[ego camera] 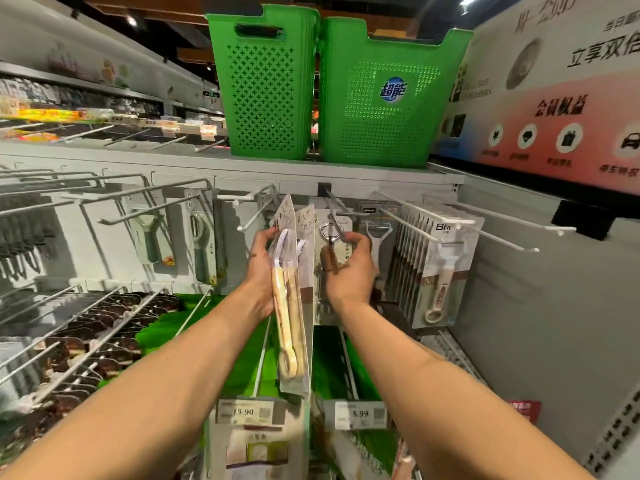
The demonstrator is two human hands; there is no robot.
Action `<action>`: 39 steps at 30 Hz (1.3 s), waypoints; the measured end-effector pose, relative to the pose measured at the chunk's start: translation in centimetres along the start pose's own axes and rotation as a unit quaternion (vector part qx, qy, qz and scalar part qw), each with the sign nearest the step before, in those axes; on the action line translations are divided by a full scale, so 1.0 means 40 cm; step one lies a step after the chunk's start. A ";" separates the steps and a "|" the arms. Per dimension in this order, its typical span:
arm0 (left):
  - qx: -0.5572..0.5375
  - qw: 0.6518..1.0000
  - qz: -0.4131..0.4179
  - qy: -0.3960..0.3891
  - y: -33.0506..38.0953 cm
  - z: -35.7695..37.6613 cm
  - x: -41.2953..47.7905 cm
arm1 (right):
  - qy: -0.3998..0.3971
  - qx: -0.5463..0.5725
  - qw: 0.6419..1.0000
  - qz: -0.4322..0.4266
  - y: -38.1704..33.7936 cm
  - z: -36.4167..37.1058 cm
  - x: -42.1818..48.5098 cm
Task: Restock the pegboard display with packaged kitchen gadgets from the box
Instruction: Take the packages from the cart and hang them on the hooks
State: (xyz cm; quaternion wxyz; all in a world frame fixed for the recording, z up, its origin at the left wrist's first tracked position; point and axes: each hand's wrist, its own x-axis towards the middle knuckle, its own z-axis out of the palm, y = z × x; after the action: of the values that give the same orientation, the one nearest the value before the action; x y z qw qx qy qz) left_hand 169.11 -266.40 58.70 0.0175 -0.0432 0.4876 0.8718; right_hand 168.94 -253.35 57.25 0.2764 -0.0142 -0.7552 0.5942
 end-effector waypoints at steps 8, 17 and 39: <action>-0.012 1.000 0.005 0.013 -0.002 0.002 0.115 | 0.019 0.034 0.999 0.025 0.046 0.065 0.099; 0.036 0.999 0.015 0.038 -0.019 -0.012 0.071 | 0.044 0.008 0.999 -0.013 0.024 0.011 0.027; 0.024 0.996 0.051 0.065 -0.125 0.050 -0.292 | -0.013 -0.023 0.995 -0.096 -0.066 -0.287 -0.287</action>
State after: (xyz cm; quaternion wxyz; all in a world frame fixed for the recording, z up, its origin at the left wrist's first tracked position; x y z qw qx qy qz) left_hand 180.99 -261.94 56.57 -0.0573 -0.0744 0.5104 0.8548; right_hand 184.46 -247.91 56.68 0.3218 0.0605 -0.7700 0.5477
